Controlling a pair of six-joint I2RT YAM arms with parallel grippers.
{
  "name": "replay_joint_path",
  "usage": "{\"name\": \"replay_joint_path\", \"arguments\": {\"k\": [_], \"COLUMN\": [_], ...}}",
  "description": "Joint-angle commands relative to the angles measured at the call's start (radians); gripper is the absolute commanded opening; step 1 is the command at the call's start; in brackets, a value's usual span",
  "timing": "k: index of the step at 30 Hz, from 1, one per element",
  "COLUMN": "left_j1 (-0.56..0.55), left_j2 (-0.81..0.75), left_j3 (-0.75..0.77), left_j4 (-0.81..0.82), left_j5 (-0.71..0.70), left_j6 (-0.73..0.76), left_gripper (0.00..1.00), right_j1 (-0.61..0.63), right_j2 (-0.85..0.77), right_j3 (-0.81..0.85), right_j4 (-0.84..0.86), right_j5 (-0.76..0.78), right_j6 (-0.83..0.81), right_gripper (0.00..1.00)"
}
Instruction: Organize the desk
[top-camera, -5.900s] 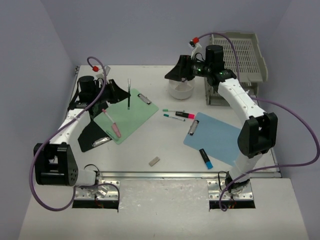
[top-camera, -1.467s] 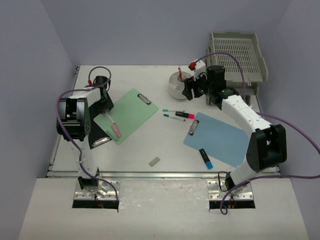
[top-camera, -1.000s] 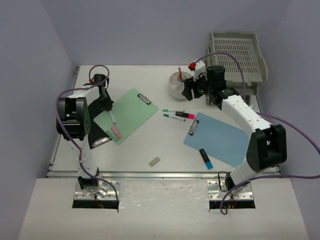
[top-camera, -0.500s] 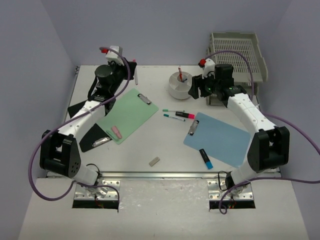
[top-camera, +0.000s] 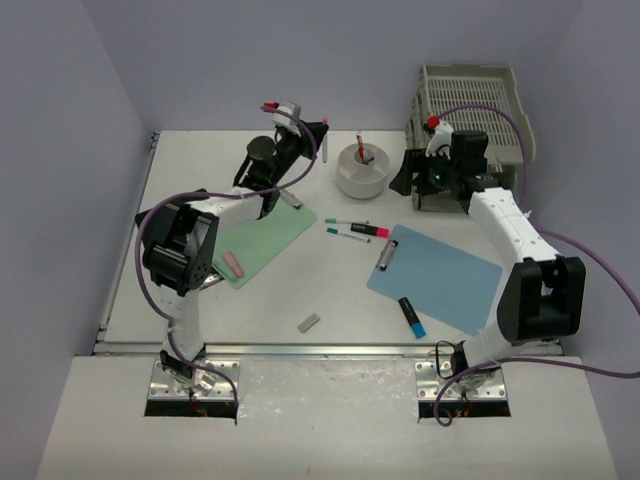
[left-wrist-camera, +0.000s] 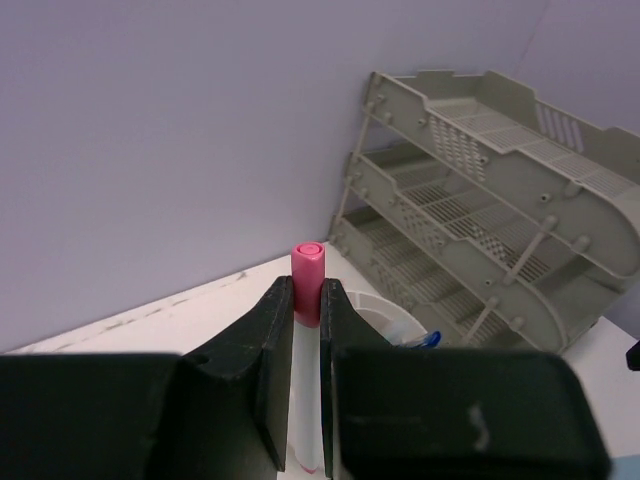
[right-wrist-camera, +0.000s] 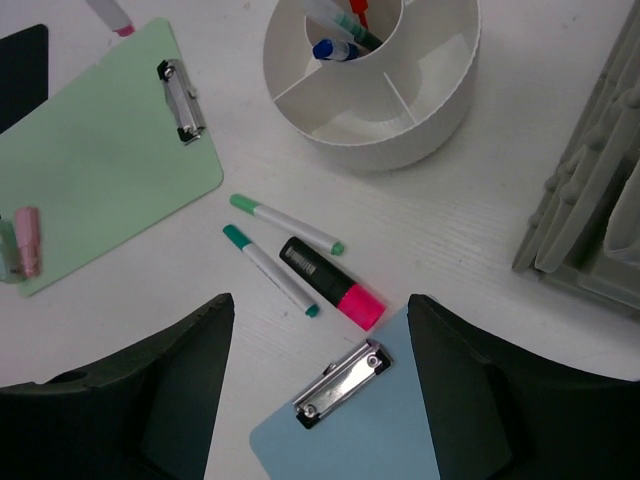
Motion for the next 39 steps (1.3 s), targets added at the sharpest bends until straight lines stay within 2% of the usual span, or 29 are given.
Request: {"name": "replay_joint_path", "arguments": {"k": [1, 5, 10, 12, 23, 27, 32, 36, 39], "left_j1": [-0.058, -0.062, -0.066, -0.065, -0.066, -0.067, -0.064, -0.045, -0.002], "left_j2": [0.072, 0.133, 0.215, 0.241, 0.379, 0.392, 0.338, 0.252, 0.148], "left_j3": [0.106, 0.149, 0.183, 0.192, 0.276, 0.263, 0.224, 0.199, 0.153], "left_j4": [0.207, 0.234, 0.257, 0.273, 0.276, 0.282, 0.278, 0.249, 0.198], "left_j5": [0.028, 0.034, 0.041, 0.039, 0.030, 0.039, 0.047, 0.074, 0.091], "left_j6": [0.003, 0.005, 0.002, 0.010, 0.015, 0.014, 0.001, -0.021, -0.126], "left_gripper": [0.00, 0.00, 0.00, 0.00, 0.04, 0.18, 0.45, 0.53, 0.56], "right_j1": [0.001, 0.001, 0.002, 0.001, 0.002, 0.002, 0.014, 0.045, 0.109], "right_j2": [-0.054, -0.086, -0.119, -0.128, -0.178, -0.186, -0.154, -0.082, 0.017], "right_j3": [-0.028, -0.089, -0.136, -0.143, -0.170, -0.174, -0.132, -0.019, 0.109], "right_j4": [0.010, 0.011, 0.007, -0.006, -0.037, -0.044, -0.072, -0.138, -0.263], "right_j5": [-0.045, -0.059, -0.059, -0.058, -0.061, -0.084, -0.140, -0.132, -0.098], "right_j6": [-0.026, -0.101, -0.232, -0.280, -0.376, -0.437, -0.535, -0.609, -0.701], "right_gripper": [0.72, 0.75, 0.85, 0.99, 0.99, 0.99, 0.99, 0.99, 0.95]}}
